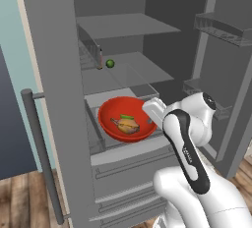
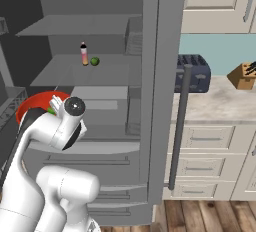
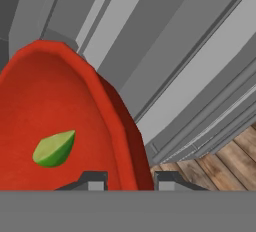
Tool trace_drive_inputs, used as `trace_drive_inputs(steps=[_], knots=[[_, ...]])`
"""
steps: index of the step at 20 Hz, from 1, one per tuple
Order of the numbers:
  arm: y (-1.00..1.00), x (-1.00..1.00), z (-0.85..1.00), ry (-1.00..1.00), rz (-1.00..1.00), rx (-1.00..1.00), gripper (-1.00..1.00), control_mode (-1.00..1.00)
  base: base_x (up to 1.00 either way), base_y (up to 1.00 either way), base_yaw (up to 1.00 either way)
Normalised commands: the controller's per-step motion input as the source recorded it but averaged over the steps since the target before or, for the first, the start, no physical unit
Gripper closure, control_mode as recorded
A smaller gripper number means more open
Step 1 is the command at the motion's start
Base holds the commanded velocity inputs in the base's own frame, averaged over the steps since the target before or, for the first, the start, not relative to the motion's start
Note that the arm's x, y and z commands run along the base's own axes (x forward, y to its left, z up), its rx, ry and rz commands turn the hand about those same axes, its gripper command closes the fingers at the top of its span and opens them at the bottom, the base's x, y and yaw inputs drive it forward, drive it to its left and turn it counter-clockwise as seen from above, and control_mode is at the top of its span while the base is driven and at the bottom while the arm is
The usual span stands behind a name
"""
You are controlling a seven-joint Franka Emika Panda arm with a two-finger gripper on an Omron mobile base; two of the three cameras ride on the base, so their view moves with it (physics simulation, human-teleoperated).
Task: Pick the chicken drumstick and lemon wedge from their plates and place them in the bowl. Then put the bowl in the fridge.
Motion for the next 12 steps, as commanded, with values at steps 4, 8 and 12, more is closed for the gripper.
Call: trace_drive_inputs(steps=[4, 8, 12], knots=[[0.00, 0.00, 0.00, 0.00, 0.00, 0.00, 1.00, 1.00, 0.00, 0.00, 0.00], [0.00, 0.00, 0.00, 0.00, 0.00, 0.00, 1.00, -1.00, 0.00, 0.00, 0.00], [0.00, 0.00, 0.00, 0.00, 0.00, 0.00, 1.00, -1.00, 0.00, 0.00, 0.00]])
